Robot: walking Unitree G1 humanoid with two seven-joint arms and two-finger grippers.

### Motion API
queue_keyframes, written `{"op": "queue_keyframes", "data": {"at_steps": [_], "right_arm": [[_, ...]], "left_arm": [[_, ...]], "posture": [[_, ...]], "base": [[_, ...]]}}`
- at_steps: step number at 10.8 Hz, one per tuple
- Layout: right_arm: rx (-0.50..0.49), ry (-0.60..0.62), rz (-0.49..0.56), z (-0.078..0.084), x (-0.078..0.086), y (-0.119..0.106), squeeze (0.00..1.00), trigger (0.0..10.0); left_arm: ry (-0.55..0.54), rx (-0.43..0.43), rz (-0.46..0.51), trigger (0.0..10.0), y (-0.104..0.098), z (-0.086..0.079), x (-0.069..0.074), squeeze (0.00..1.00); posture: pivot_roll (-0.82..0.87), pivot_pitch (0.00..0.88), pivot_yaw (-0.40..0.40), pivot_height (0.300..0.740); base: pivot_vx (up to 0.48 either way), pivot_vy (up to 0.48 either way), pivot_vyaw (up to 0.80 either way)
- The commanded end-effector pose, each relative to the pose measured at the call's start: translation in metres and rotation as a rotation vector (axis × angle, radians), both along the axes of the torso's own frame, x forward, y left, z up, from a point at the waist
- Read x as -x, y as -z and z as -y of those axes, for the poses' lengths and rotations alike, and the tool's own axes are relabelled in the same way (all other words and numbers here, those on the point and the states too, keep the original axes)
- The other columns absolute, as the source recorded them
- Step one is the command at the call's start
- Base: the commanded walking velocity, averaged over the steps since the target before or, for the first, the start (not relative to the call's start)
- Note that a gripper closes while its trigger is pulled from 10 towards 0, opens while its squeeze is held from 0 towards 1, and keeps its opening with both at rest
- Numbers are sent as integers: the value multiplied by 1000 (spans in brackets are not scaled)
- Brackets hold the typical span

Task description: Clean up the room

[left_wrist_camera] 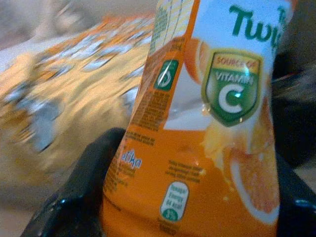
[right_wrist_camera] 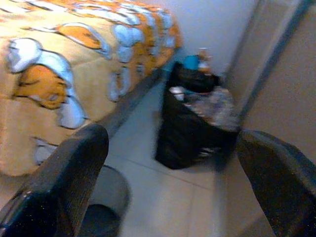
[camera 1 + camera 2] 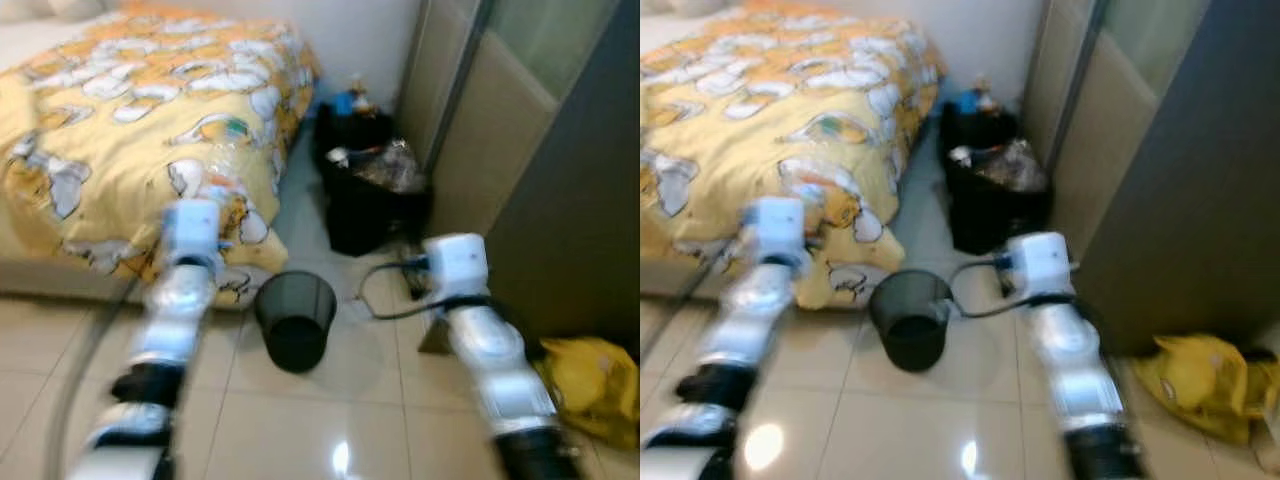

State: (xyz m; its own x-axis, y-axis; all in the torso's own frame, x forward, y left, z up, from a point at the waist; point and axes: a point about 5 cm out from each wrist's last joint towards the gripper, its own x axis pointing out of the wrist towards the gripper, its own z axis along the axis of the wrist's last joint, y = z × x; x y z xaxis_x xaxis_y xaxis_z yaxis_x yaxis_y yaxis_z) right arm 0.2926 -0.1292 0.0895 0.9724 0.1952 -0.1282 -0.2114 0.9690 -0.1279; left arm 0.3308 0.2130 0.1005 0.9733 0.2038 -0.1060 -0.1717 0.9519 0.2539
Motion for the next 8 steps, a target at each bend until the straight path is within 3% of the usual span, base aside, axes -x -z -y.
{"op": "queue_keyframes", "data": {"at_steps": [1, 2, 4, 5, 6, 7, 8], "right_arm": [[10, 47, 6, 16, 0, -2, 0, 10000], [-19, 84, 3, 28, 7, -2, 0, 10000], [-11, 83, 21, 40, 23, -3, 0, 10000], [-3, 64, 66, 43, 33, -6, 0, 10000], [-16, 67, 104, 46, 45, -8, 0, 10000], [-21, 63, 80, 47, 54, -4, 0, 10000], [-9, 45, 31, 47, 61, 3, 0, 10000]], "left_arm": [[30, -3, 54, 10000, -13, 7, -1, 0], [95, -16, 87, 10000, -20, 5, 24, 0], [297, -4, 184, 10000, -35, 23, 69, 0], [390, -58, 283, 10000, -38, 31, 101, 0], [397, -114, 308, 10000, -33, 34, 125, 0], [371, -77, 256, 10000, -24, 35, 136, 0], [293, 29, 207, 10000, -19, 36, 136, 0]], "posture": [[-173, 1, 25, 740], [-147, 1, 17, 740], [-114, 0, 0, 740], [-102, 0, -12, 740], [-104, 0, -17, 740], [-99, 0, -29, 740], [-102, 0, -32, 740]], "base": [[296, -371, 550], [300, -371, 544], [150, -186, 275], [0, 0, 0], [0, 0, 0], [0, 0, 0], [0, 0, 0]]}}
